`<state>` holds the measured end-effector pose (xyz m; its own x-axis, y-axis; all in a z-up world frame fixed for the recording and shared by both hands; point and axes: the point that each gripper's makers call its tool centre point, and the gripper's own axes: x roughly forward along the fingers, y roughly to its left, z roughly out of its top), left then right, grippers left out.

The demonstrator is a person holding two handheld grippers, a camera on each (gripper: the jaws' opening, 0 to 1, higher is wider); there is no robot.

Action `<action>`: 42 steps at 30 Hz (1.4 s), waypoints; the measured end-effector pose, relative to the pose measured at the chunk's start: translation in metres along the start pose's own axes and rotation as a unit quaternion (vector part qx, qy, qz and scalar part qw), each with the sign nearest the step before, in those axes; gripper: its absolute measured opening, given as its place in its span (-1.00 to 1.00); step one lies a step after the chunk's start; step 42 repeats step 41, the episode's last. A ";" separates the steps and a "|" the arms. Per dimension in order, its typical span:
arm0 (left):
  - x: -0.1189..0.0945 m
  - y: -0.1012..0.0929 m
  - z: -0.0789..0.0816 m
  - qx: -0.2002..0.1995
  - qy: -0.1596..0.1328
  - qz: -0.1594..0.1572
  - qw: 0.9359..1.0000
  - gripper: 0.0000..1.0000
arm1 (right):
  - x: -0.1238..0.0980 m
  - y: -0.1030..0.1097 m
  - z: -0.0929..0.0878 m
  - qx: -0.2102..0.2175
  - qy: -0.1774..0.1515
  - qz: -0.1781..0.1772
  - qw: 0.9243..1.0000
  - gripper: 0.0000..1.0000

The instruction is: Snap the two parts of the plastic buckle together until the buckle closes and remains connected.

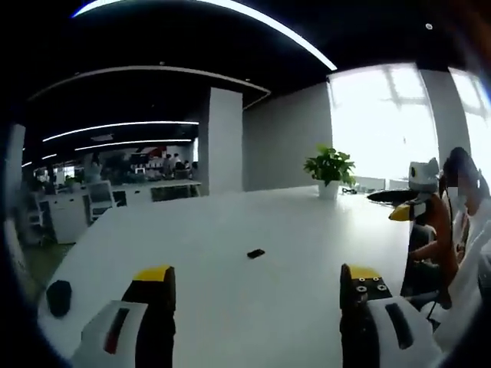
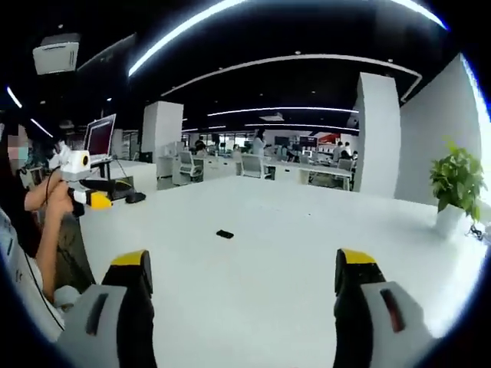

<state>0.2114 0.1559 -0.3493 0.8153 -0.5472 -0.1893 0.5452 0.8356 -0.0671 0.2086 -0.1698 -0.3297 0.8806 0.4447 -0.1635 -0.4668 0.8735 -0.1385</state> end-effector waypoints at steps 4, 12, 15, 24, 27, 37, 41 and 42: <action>-0.008 0.005 -0.004 -0.005 -0.002 0.014 1.000 0.88 | -0.010 -0.001 -0.008 0.012 0.001 -0.008 1.000 1.00; -0.024 0.006 -0.011 -0.012 -0.001 0.037 0.999 0.98 | -0.022 0.000 -0.020 0.030 0.000 -0.016 0.999 1.00; -0.030 0.004 -0.014 -0.009 0.001 0.039 0.999 0.99 | -0.026 0.001 -0.023 0.029 -0.002 -0.018 0.999 1.00; -0.043 0.004 -0.016 -0.023 -0.010 0.051 0.998 0.98 | -0.036 -0.003 -0.030 0.046 -0.008 -0.030 0.998 1.00; -0.045 0.007 -0.017 -0.023 -0.008 0.056 0.998 0.97 | -0.036 -0.004 -0.030 0.047 -0.009 -0.034 0.998 1.00; -0.048 0.008 -0.019 -0.026 -0.008 0.062 0.998 0.95 | -0.035 -0.002 -0.034 0.048 -0.003 -0.029 0.998 1.00; -0.047 0.007 -0.020 -0.025 -0.007 0.059 0.998 0.95 | -0.035 -0.002 -0.037 0.053 -0.001 -0.031 0.998 1.00; -0.047 0.007 -0.020 -0.025 -0.007 0.059 0.998 0.95 | -0.035 -0.002 -0.037 0.053 -0.001 -0.031 0.998 1.00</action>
